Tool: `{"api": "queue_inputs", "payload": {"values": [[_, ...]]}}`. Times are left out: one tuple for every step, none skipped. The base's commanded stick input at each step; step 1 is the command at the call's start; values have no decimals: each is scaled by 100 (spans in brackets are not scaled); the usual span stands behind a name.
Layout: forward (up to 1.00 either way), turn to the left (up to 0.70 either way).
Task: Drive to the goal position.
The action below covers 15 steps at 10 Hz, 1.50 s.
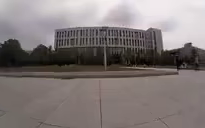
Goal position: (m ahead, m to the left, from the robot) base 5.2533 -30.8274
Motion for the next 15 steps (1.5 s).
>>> {"api": "queue_inputs", "payload": {"values": [[100,-27],[100,-27],[100,-27],[100,-27],[100,-27],[100,-27],[100,-27],[100,-27],[100,-27],[100,-27],[100,-27],[100,-27],[100,-27],[100,-27],[100,-27]]}}
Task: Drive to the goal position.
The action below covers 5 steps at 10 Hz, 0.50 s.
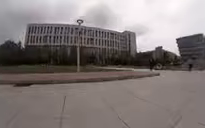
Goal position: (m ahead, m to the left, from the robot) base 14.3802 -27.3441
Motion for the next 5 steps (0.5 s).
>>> {"api": "queue_inputs", "payload": {"values": [[100,-27],[100,-27],[100,-27],[100,-27],[100,-27]]}}
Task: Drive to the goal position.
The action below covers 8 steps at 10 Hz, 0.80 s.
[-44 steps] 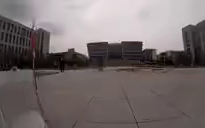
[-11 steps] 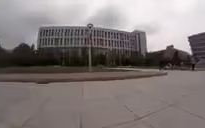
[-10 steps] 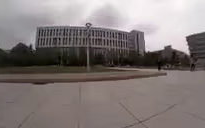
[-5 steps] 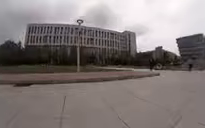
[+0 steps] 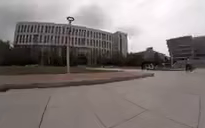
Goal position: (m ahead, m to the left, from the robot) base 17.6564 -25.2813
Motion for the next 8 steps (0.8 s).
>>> {"api": "queue_inputs", "payload": {"values": [[100,-27],[100,-27],[100,-27],[100,-27],[100,-27],[100,-27],[100,-27],[100,-27]]}}
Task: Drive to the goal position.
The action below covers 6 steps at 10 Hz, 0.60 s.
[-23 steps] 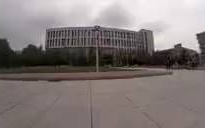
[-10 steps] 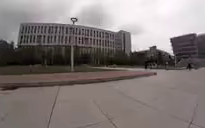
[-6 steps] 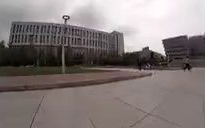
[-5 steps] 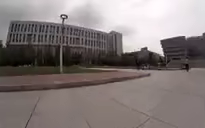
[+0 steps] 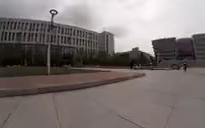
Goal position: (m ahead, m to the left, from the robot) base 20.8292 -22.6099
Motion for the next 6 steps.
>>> {"api": "queue_inputs", "payload": {"values": [[100,-27],[100,-27],[100,-27],[100,-27],[100,-27],[100,-27]]}}
